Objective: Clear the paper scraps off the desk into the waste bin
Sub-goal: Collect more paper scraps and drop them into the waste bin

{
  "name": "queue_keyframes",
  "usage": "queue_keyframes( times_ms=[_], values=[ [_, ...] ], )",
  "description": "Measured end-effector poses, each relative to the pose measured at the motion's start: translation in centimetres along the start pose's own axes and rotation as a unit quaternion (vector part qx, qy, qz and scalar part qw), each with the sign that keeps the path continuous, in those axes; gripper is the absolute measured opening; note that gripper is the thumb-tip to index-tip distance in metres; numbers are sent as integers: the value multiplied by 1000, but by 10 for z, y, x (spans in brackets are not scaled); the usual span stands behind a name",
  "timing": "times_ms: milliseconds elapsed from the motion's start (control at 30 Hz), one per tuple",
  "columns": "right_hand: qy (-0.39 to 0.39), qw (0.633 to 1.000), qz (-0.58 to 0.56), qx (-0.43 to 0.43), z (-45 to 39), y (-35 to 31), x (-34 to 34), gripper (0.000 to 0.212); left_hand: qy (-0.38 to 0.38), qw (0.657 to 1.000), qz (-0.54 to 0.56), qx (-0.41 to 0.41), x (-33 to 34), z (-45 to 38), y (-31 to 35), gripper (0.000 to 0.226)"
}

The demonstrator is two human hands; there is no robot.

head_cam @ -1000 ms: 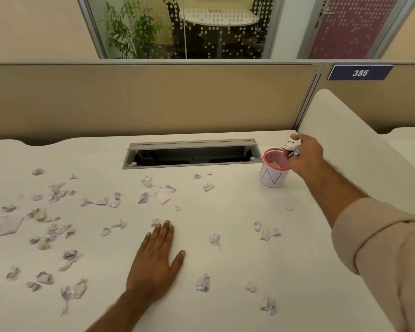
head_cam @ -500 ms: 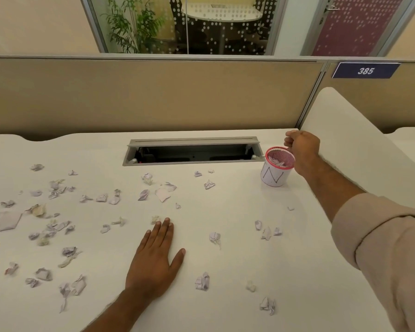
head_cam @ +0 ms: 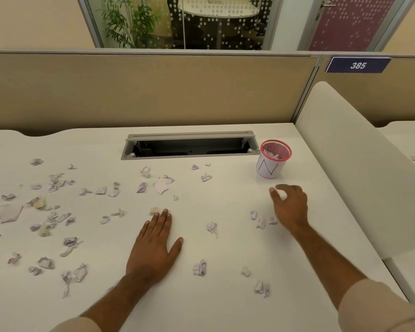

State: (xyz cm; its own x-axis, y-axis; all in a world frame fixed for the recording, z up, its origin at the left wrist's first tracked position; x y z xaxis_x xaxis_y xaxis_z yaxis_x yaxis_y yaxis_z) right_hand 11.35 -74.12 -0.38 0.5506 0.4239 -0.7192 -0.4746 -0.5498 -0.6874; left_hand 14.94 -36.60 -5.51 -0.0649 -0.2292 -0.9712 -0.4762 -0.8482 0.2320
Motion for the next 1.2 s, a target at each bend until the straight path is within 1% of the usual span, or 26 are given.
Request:
queue_keyframes(
  times_ms=[33,67,133,167,233,300,367,400,467,533,567,633,700,767,833,933,1033,1100,1167,1200],
  values=[
    [-20,998,65,-6,7,6,7,41,-1,1000,0,-1,0,0,0,78],
    [-43,994,103,-5,13,10,12,52,-2,1000,4,-2,0,0,0,79],
    [-95,988,125,-11,21,9,22,62,-5,1000,10,-3,0,1,0,79],
    [-120,984,127,-28,27,5,27,63,-6,1000,10,-3,0,1,1,79],
    [-170,973,130,-91,42,-7,40,59,-5,1000,17,-5,0,0,2,80],
    [-215,955,131,-158,61,-15,48,54,-1,1000,30,-7,-1,0,1,78],
    [-248,936,144,-203,75,-16,50,50,14,999,35,-5,-6,0,1,72],
    [-252,932,147,-216,79,-14,47,48,34,999,37,0,-10,0,3,68],
    [-229,932,151,-238,81,-13,33,41,70,996,55,26,-19,-1,14,55],
    [-194,931,174,-255,81,-11,18,37,83,991,85,61,-24,-7,34,42],
    [-187,930,191,-253,82,-10,12,36,81,988,104,81,-25,-11,46,40],
    [-215,925,219,-223,87,-2,6,41,50,982,131,126,-26,-19,73,44],
    [-262,915,240,-193,97,6,5,47,-12,979,125,162,-18,-23,95,50],
    [-285,902,259,-194,109,10,4,49,-93,977,97,167,-4,-23,105,53],
    [-279,901,263,-203,119,10,1,48,-145,973,87,159,4,-17,104,53],
    [-242,913,256,-205,130,8,-5,50,-162,969,102,158,3,-5,99,55],
    [-225,920,244,-206,143,6,-8,51,-191,960,101,179,2,9,91,52],
    [-222,925,238,-198,151,4,-8,39,-193,956,116,188,-2,18,87,49],
    [-218,930,236,-177,157,3,-10,24,-168,959,132,187,-6,25,82,45],
    [-217,931,238,-172,159,2,-11,22,-149,962,135,185,-9,29,80,42]
  ],
)
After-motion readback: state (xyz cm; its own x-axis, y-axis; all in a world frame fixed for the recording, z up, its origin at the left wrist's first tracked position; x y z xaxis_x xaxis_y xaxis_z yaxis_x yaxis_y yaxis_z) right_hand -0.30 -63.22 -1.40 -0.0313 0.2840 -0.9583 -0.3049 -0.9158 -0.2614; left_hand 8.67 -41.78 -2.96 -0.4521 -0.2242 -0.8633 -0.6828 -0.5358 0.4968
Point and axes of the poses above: each hand's wrist, its own z-axis away from the middle knuckle, its own x-axis out of the palm, y = z × x, the point moved 6 cm from there along -z, towards the middle knuckle, and after that the axes turned 3 degrees about x, right-handed, at the moved point
